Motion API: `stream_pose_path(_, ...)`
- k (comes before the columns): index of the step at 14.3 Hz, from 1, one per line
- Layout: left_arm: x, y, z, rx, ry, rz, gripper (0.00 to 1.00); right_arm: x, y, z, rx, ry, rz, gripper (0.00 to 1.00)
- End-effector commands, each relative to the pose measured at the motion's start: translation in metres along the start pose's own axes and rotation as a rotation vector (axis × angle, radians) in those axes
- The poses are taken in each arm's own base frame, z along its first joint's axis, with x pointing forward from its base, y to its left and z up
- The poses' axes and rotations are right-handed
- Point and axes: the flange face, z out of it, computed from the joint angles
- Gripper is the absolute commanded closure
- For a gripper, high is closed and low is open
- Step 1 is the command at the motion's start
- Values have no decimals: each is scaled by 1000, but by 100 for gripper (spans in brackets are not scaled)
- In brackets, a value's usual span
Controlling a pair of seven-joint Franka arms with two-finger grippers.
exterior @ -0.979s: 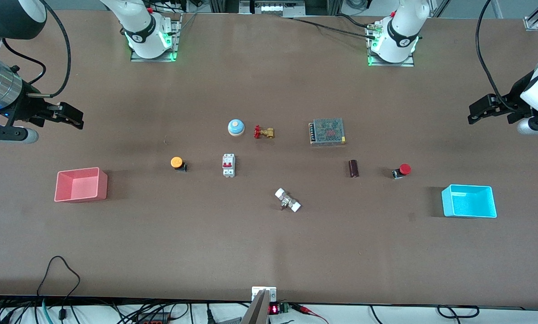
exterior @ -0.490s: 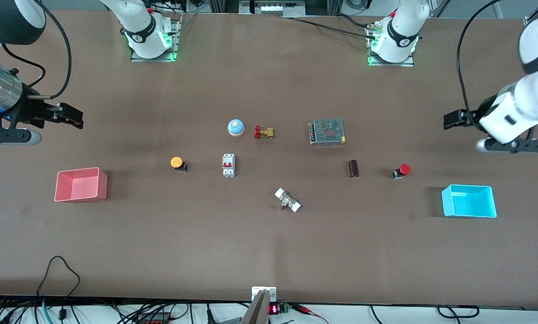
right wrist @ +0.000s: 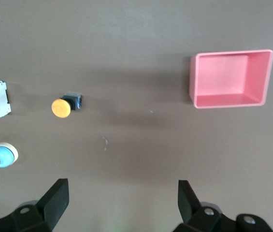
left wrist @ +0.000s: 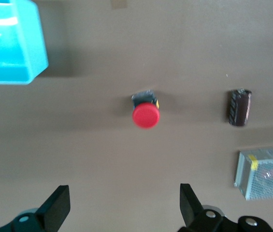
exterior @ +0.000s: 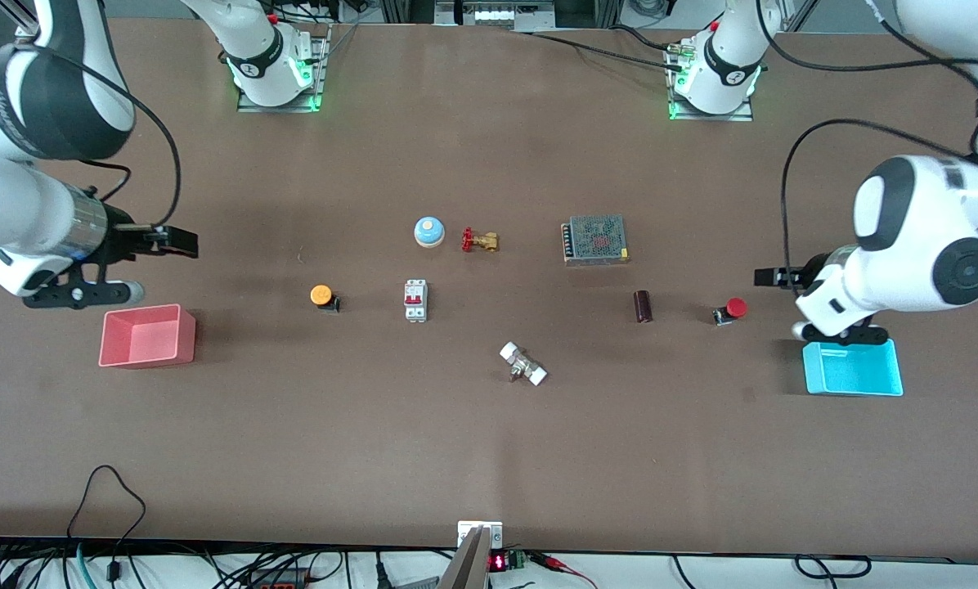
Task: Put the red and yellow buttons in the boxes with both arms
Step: 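Lower both grippers and grasp the red and yellow buttons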
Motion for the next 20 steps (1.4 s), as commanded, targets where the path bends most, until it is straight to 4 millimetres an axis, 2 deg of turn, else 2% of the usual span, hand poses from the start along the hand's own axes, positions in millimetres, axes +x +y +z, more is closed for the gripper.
stream_pose_path(1,7,12,37,-15,2,-42,0,-4,-22,31,12,41,-1,0)
stream_pose_path(2,10,16,45,-14,6,-85,0,-3,-29,42,14,56,39,0)
stream_pose_path(4,14,16,61,-18,38,-123,0,-3,-57,70,13,91,54,0)
stream_pose_path(7,24,13,84,-22,72,-124,0,-4,-70,104,24,143,70,0)
stream_pose_path(9,32,11,96,-22,94,-115,0,-11,-91,127,22,161,52,0)
stream_pose_path(12,33,10,104,-22,89,-115,0,-20,-109,156,29,185,24,0)
stream_pose_path(15,34,9,115,-23,74,-115,0,-17,-129,176,37,187,32,0)
stream_pose_path(20,31,10,123,-29,58,-121,0,-4,-137,215,30,211,-8,0)
